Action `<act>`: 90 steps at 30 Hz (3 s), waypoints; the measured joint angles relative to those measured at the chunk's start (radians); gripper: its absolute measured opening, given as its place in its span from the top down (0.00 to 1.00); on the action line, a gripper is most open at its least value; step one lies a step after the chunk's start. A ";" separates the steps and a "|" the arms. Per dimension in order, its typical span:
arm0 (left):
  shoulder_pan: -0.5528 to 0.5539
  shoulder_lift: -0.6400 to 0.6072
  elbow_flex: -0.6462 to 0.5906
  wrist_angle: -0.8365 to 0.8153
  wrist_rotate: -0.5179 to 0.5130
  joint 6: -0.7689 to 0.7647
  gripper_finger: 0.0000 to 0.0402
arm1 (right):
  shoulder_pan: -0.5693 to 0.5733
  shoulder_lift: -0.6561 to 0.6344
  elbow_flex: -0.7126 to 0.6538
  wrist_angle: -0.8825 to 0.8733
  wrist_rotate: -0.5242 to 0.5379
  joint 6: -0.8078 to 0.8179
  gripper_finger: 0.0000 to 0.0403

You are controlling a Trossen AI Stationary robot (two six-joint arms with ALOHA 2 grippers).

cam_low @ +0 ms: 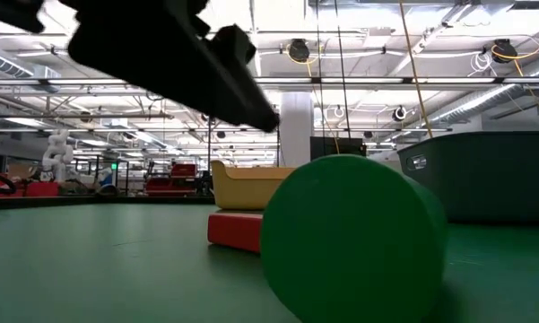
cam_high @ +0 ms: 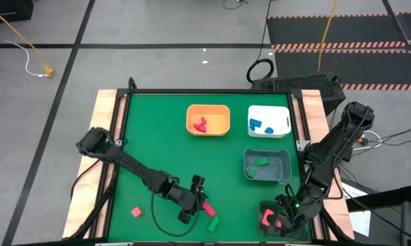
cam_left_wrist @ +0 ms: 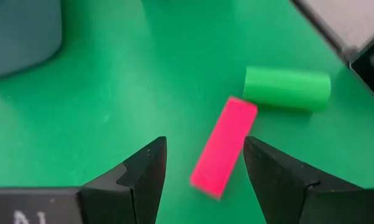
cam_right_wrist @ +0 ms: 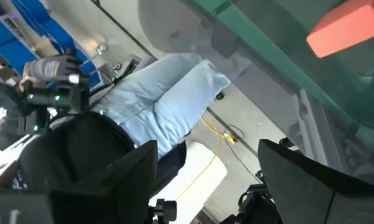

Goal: Sort & place blocks by color
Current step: Put the left red block into the yellow bin

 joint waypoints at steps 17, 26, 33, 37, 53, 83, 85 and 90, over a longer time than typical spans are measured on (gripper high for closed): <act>0.011 0.142 0.001 0.136 0.093 0.116 0.46 | -0.021 0.000 0.000 -0.007 0.003 -0.004 0.33; 0.009 0.138 0.000 0.237 0.095 0.192 0.46 | -0.021 0.000 0.000 -0.007 0.005 -0.008 0.33; 0.041 0.143 0.000 0.186 0.101 0.220 0.46 | -0.021 0.000 0.000 -0.008 0.005 -0.012 0.33; 0.075 0.176 0.000 0.170 0.180 0.218 0.46 | -0.022 0.000 0.000 -0.008 0.005 -0.031 0.33; 0.087 0.182 0.003 0.114 0.242 0.066 0.73 | -0.022 0.000 0.000 -0.008 0.032 -0.153 0.33; 0.498 -0.129 0.000 0.059 -0.024 0.081 0.73 | -0.171 -0.005 -0.001 0.451 0.241 -1.030 0.33; 0.540 -0.135 0.000 0.065 -0.024 0.081 0.73 | -0.190 -0.005 -0.001 0.450 0.241 -1.064 0.33; 0.629 -0.134 0.000 0.055 -0.039 0.062 0.73 | -0.237 -0.029 -0.001 0.437 0.241 -1.124 0.33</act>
